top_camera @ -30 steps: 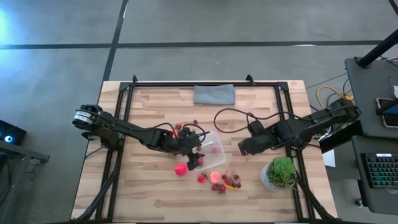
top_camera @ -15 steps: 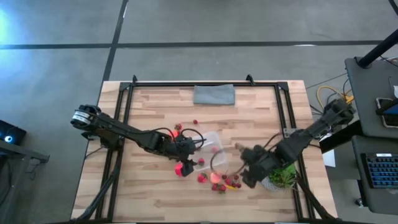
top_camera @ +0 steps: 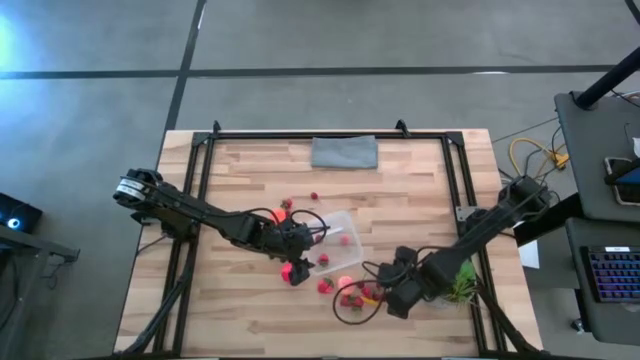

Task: Pick and placing Produce into tupperware
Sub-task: Put the red cherry into the transparent container, then put the green melon into the transparent container

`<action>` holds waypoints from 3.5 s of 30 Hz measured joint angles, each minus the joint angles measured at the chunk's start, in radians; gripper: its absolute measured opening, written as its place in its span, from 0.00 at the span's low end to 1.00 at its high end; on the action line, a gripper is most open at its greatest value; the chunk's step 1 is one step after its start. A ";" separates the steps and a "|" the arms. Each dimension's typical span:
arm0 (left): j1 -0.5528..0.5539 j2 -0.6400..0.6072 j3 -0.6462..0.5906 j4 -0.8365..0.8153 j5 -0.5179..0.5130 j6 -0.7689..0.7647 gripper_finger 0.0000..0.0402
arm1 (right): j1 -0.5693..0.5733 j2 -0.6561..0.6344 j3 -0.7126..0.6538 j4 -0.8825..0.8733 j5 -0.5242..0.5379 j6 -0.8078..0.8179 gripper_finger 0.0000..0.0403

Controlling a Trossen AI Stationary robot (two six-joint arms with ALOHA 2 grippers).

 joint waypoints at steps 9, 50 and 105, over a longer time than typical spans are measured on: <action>-0.003 0.000 -0.055 -0.002 0.000 0.002 0.61 | -0.058 0.027 -0.048 0.157 -0.068 -0.031 0.51; -0.006 0.000 -0.066 -0.001 0.000 0.032 0.61 | -0.076 0.137 -0.049 0.162 -0.059 -0.129 0.27; -0.047 -0.530 -0.517 0.185 -0.154 -0.208 0.61 | -0.217 -0.063 0.158 -0.017 -0.132 -0.180 0.57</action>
